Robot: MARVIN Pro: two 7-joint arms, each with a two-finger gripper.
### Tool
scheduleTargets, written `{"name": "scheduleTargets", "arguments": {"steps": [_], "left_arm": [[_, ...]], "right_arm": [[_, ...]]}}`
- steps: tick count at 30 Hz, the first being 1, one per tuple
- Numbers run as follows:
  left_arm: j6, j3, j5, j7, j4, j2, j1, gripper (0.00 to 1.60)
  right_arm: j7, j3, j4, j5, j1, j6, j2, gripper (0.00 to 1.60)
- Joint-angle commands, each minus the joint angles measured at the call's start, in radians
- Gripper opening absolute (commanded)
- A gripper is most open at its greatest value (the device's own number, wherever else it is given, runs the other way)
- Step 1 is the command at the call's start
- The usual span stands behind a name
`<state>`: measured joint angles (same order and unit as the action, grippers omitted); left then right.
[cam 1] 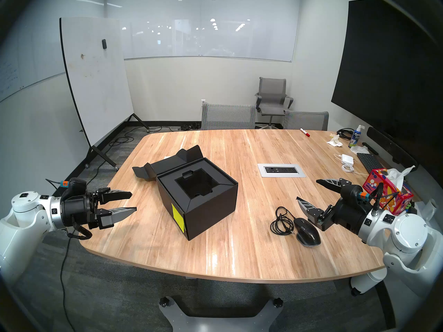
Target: Open the box and place the mouse inside
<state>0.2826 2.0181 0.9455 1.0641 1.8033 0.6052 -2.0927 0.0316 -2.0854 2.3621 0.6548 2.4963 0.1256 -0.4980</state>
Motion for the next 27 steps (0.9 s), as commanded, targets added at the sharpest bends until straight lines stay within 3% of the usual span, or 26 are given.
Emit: {"name": "scheduleTargets", "arguments": {"steps": [1,22,27], "left_arm": [[0.0,0.01,0.003,0.002,0.005,-0.001,0.004,1.6],[0.0,0.01,0.002,0.004,0.005,0.0,0.006,1.6],[0.001,0.01,0.002,0.004,0.005,0.0,0.006,1.6]], "right_arm": [[0.002,-0.004,0.006,0.0,0.0,-0.003,-0.003,1.6],[0.004,0.005,-0.003,0.003,-0.003,-0.007,0.003,1.6],[0.055,-0.02,-0.027,-0.001,0.02,-0.015,-0.001,1.6]]}}
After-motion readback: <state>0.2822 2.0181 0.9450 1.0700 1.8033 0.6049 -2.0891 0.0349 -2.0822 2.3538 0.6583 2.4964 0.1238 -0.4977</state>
